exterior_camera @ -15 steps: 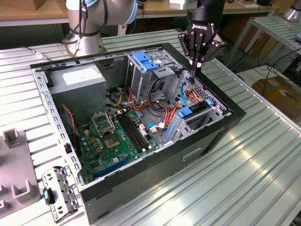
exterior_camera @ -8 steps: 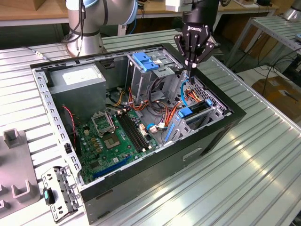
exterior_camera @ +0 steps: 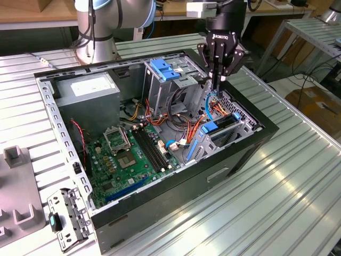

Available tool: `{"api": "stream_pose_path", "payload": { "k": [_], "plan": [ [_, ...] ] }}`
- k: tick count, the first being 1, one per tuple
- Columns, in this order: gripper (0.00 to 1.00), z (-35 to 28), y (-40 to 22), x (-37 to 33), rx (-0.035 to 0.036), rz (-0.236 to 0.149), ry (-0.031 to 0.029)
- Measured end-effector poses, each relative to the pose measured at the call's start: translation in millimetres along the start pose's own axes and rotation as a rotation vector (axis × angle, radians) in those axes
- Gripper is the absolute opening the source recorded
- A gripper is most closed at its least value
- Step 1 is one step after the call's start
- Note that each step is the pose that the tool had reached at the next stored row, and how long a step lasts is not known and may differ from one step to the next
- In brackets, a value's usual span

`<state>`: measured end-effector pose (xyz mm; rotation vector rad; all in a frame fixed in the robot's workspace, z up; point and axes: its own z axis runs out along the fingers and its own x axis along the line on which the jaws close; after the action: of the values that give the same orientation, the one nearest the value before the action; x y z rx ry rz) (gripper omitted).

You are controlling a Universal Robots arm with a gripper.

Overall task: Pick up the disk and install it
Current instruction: 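Insert the second disk wire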

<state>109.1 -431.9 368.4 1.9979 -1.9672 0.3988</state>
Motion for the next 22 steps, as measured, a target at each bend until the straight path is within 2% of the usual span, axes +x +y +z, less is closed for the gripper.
{"api": "stream_pose_path", "payload": {
  "k": [1, 2, 3, 4, 5, 6, 8, 14, 15, 17, 18, 19, 22],
  "plan": [
    [0.24, 0.4, 0.0, -0.3, -0.0003, 0.000, 0.0130],
    [0.24, 0.3, -0.1, -0.6, -0.0004, 0.000, 0.0206],
    [0.25, 0.0, -0.3, -1.1, -0.0007, 0.001, 0.0265],
    [0.31, -0.2, -0.5, -1.7, -0.0012, 0.002, 0.0315],
    [0.31, -0.3, -0.7, -2.1, -0.0023, 0.004, 0.0360],
    [0.38, -0.2, -1.0, -2.1, -0.0048, 0.010, 0.0385],
    [0.38, 0.2, -2.1, -2.8, -0.0089, 0.018, 0.0398],
    [0.38, 3.4, -4.9, -4.3, -0.0132, 0.028, 0.0410],
    [0.36, 3.6, -5.0, -4.4, -0.0134, 0.028, 0.0423],
    [0.23, 3.9, -5.0, -4.1, -0.0133, 0.028, 0.0429],
    [0.23, 4.1, -5.0, -3.8, -0.0134, 0.028, 0.0431],
    [0.17, 4.4, -4.9, -3.1, -0.0134, 0.028, 0.0432],
    [0.16, 5.5, -3.1, -0.8, -0.0130, 0.027, 0.0432]
  ]
}}
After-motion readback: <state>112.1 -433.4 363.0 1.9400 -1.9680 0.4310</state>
